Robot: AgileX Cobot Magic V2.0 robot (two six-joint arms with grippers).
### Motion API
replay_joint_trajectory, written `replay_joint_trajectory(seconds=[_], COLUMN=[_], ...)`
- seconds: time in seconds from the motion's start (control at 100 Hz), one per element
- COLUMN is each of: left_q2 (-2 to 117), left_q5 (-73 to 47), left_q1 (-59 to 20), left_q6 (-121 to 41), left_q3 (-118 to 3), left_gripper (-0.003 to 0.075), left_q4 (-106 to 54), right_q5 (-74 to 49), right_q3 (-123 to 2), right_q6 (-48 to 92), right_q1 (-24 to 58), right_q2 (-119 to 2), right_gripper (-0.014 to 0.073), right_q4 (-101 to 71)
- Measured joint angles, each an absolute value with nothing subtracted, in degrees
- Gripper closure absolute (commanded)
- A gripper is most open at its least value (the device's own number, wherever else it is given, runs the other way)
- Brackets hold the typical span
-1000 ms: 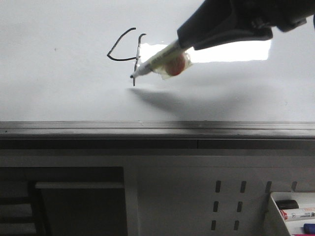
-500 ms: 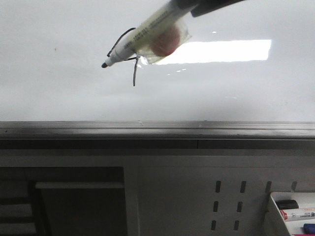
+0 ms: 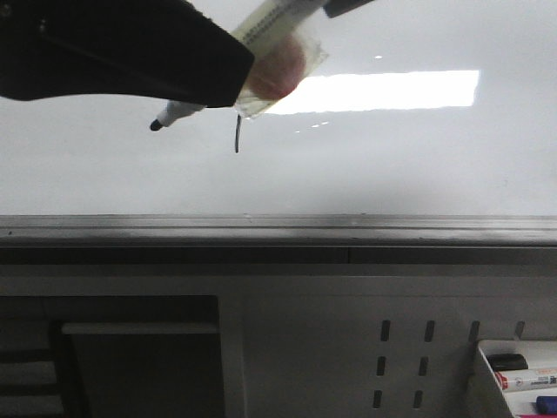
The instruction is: Write number 4 on whiteboard
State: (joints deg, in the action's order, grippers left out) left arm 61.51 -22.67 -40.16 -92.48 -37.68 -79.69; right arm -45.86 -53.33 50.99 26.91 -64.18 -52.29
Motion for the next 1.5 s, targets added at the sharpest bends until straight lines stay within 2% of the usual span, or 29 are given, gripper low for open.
replay_joint_trajectory(seconds=[0.21,0.28,0.68,0.78,0.83,0.9,1.02,1.09,1.31,1.5], left_q2=[63.25,63.58,63.58,63.58,63.58,63.68,63.67,63.67,60.76,52.14], left_q5=[-21.92,-21.83,-23.19,-24.32,-24.52,-24.78,-24.05,-22.51,-14.07,1.90], left_q1=[-40.16,-40.16,-40.50,-40.50,-40.50,-40.50,-40.52,-40.52,-40.52,-40.52], left_q6=[-92.58,-92.57,-93.84,-94.72,-94.72,-94.72,-94.09,-93.36,-89.99,-89.59], left_q3=[-38.24,-38.29,-38.37,-38.37,-38.37,-38.37,-38.37,-38.37,-36.27,-30.24], left_gripper=[0.0335,0.0357,0.0738,0.0741,0.0741,0.0741,0.0741,0.0741,0.0741,0.0741], left_q4=[-79.77,-79.77,-78.79,-77.93,-77.79,-77.69,-78.81,-79.57,-81.45,-92.34], right_q5=[-46.31,-46.58,-46.49,-46.96,-47.07,-47.11,-46.96,-46.59,-43.33,-42.45], right_q3=[-53.33,-53.33,-53.42,-53.42,-53.42,-53.42,-53.55,-53.55,-53.55,-51.33], right_q6=[50.91,50.91,50.91,50.91,50.91,50.91,50.91,50.91,50.91,50.73], right_q1=[26.91,26.91,26.91,26.91,26.91,26.91,26.91,26.91,24.34,16.94], right_q2=[-64.18,-64.18,-64.18,-64.18,-64.18,-64.18,-64.18,-64.18,-62.64,-55.61], right_gripper=[0.0638,0.0638,0.0638,0.0628,0.0589,0.0484,0.0228,0.0151,0.0147,0.0147], right_q4=[-52.29,-52.29,-52.27,-52.37,-52.37,-52.59,-52.68,-52.60,-52.60,-52.71])
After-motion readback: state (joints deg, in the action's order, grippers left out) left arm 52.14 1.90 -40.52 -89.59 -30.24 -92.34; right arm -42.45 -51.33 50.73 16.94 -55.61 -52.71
